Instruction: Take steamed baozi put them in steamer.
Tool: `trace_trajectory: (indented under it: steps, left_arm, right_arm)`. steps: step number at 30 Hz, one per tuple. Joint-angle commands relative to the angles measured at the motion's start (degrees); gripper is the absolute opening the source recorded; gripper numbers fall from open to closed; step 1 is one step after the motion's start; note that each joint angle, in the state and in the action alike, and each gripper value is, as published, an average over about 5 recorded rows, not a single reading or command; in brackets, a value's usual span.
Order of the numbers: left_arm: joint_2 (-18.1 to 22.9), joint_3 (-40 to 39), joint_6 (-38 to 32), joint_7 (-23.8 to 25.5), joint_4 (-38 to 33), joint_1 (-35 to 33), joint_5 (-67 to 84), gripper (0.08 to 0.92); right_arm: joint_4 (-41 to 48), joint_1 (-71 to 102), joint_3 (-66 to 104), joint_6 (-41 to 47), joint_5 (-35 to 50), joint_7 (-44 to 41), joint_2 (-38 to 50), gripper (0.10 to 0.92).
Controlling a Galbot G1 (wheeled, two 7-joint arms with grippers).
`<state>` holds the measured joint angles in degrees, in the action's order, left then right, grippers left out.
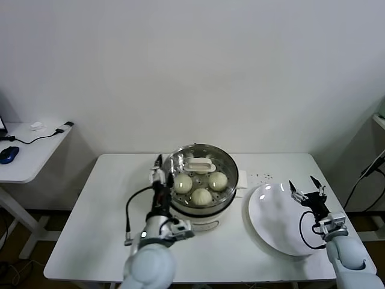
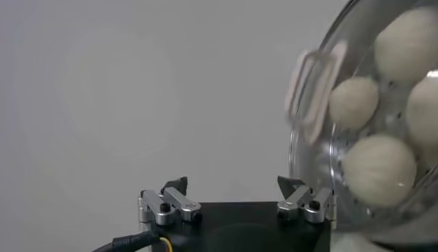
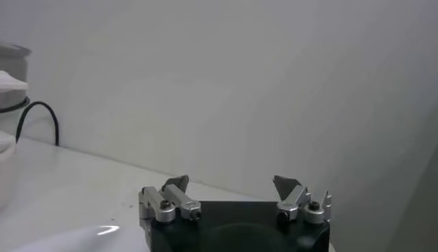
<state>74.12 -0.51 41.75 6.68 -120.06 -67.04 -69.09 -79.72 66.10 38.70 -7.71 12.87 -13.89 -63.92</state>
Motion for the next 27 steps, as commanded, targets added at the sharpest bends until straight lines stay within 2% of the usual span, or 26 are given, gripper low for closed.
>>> trace_trajectory:
  steps: [1,5,12,21,27]
  left_arm:
    - [-1.0,23.8,-23.3,-5.5,-6.7,-11.9,39.7,0.823]
    - [1.6,31.2,-29.7,-4.5,-6.3,-18.3,53.8,0.823]
    - [5.9,40.2,-35.0,-2.8,-4.1,-25.3,70.6,0.823]
    - [9.0,43.0,-41.5,-0.7,-2.8,-30.0,77.5,0.823]
    - [10.6,42.4,-40.5,-1.3,-3.1,-30.6,74.4,0.823]
  right_arm:
    - [-2.9,0.9,0.5,0.9,0.3,0.3,-2.0,0.823]
    - [-5.2,2.0,0.7,0.9,0.1,0.4,-2.8,0.823]
    - [-8.0,3.8,0.8,1.4,-1.1,0.3,-3.0,0.823]
    - [-10.0,6.3,1.5,1.4,-0.2,-0.6,-3.7,0.823]
    - [-10.3,7.0,1.8,1.4,1.4,-0.7,-4.0,0.823]
